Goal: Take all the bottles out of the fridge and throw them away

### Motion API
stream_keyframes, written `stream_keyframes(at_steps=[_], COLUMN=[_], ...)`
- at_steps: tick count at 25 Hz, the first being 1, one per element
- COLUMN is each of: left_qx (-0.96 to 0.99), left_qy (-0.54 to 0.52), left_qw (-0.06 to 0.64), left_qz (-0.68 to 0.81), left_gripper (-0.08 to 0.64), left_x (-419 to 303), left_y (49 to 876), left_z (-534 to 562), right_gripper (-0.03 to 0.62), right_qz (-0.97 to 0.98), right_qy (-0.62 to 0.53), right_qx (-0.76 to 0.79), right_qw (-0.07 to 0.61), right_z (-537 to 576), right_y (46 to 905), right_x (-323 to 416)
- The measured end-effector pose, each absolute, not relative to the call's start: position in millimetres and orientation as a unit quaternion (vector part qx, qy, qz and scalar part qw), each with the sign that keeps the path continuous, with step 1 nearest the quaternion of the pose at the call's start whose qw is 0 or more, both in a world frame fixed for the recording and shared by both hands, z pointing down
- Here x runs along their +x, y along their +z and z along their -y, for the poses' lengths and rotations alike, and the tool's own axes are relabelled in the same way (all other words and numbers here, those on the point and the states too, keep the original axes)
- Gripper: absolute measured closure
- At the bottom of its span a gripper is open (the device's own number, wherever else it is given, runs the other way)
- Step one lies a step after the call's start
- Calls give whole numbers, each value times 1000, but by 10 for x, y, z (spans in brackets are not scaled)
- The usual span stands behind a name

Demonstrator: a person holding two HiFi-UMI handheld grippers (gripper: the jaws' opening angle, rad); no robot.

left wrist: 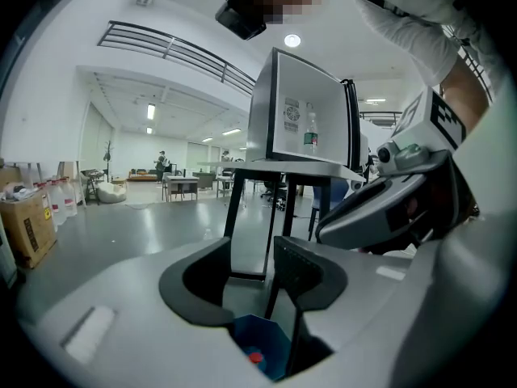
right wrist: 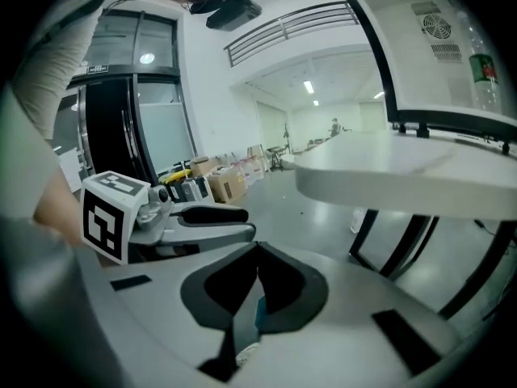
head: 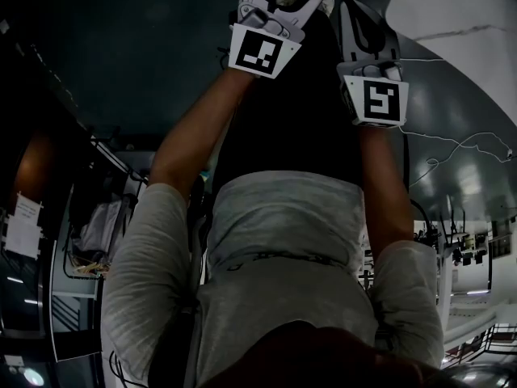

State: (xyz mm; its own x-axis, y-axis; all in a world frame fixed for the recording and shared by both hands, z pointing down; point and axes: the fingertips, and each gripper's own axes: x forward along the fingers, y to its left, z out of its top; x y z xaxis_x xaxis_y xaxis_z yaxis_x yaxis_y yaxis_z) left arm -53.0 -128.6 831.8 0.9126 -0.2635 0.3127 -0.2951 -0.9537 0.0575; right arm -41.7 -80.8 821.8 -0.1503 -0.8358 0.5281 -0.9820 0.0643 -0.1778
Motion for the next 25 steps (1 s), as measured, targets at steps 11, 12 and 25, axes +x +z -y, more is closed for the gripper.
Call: stream_keyframes(at_steps=[11, 12, 25], left_qx=[975, 975, 979], left_qy=[141, 140, 112], left_qw=[56, 53, 41], left_qz=[165, 166, 167], left_gripper=[407, 408, 408], left_x=[-702, -708, -668], left_y=[7589, 7498, 6246], left_z=[1323, 1319, 1346], right_gripper=[583, 583, 583], right_qz=[744, 745, 746], right_qy=[248, 247, 199], right_qx=[606, 606, 626], right_qw=[129, 128, 107], right_z=[753, 749, 972], right_y=[7560, 7479, 6312], right_x=[-615, -614, -325])
